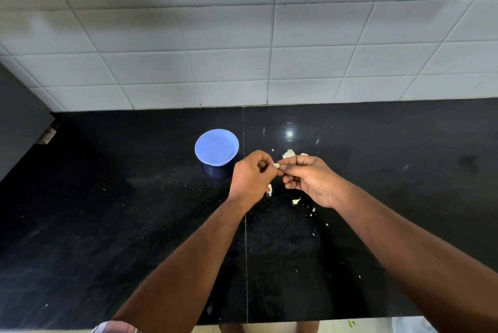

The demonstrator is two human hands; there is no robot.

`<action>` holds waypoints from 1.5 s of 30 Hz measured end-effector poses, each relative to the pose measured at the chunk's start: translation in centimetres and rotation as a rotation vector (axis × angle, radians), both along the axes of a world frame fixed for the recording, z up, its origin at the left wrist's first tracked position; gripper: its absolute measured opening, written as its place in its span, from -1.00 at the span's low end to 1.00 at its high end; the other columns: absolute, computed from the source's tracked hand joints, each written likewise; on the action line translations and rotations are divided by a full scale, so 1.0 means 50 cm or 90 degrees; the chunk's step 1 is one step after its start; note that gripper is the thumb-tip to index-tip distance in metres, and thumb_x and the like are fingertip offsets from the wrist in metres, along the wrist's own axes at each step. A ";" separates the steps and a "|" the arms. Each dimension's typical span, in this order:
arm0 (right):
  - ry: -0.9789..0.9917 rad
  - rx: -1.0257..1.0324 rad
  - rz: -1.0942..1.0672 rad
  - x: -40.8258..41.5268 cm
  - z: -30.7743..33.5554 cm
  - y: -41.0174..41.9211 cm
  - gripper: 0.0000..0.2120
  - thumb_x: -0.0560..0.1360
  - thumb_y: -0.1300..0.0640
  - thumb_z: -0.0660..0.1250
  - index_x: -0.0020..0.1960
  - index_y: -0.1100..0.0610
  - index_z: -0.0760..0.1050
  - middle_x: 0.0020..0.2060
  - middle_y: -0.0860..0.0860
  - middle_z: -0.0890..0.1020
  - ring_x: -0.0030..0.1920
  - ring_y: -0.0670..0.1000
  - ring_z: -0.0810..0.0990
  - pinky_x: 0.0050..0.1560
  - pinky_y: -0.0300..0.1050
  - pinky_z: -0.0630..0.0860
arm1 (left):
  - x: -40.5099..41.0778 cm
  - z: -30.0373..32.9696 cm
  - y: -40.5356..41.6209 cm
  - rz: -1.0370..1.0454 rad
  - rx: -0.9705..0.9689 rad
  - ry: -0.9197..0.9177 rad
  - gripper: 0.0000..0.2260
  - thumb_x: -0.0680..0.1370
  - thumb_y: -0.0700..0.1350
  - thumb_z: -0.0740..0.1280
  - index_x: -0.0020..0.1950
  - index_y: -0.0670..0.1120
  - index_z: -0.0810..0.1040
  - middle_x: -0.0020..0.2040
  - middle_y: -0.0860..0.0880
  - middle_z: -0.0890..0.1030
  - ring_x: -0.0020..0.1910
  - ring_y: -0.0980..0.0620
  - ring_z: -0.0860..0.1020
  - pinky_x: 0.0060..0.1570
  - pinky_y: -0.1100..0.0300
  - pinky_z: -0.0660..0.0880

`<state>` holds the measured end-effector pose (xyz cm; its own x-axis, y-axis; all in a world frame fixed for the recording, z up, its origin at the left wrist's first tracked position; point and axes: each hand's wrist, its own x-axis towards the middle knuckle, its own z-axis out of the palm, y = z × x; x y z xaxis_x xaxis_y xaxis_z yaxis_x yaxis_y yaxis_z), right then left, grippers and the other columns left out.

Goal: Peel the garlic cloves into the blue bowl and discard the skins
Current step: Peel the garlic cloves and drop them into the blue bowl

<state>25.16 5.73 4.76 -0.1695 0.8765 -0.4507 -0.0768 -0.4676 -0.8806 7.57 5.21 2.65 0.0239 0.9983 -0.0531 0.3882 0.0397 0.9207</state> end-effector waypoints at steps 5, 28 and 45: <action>0.016 -0.015 0.051 0.020 0.000 0.001 -0.84 0.59 0.36 0.40 0.15 0.30 0.66 -0.17 0.11 0.70 -0.25 -0.04 0.63 -0.24 -0.19 0.62 | 0.003 -0.004 -0.001 0.014 -0.067 -0.081 -0.97 0.61 -0.20 0.43 -0.01 -0.08 0.63 -0.23 0.00 0.65 -0.37 0.04 0.60 -0.22 -0.10 0.72; -0.514 0.497 0.069 -0.036 -0.022 -0.016 -0.79 0.58 0.20 0.44 0.16 -0.01 0.71 -0.07 -0.12 0.68 -0.04 -0.16 0.64 0.00 -0.19 0.59 | 0.006 0.007 0.002 0.077 -0.217 -0.297 -0.86 0.65 -0.29 0.30 -0.06 -0.17 0.61 -0.29 -0.05 0.54 -0.40 0.09 0.45 -0.43 0.15 0.50; -0.351 0.439 -0.101 -0.036 -0.025 -0.041 -0.82 0.58 0.16 0.48 0.17 0.02 0.73 -0.08 -0.20 0.68 -0.05 -0.05 0.69 0.09 -0.10 0.63 | -0.010 -0.011 0.012 0.178 -0.291 -0.139 -0.83 0.71 -0.20 0.24 0.12 -0.07 0.64 -0.07 -0.09 0.63 -0.20 0.03 0.57 -0.30 0.16 0.65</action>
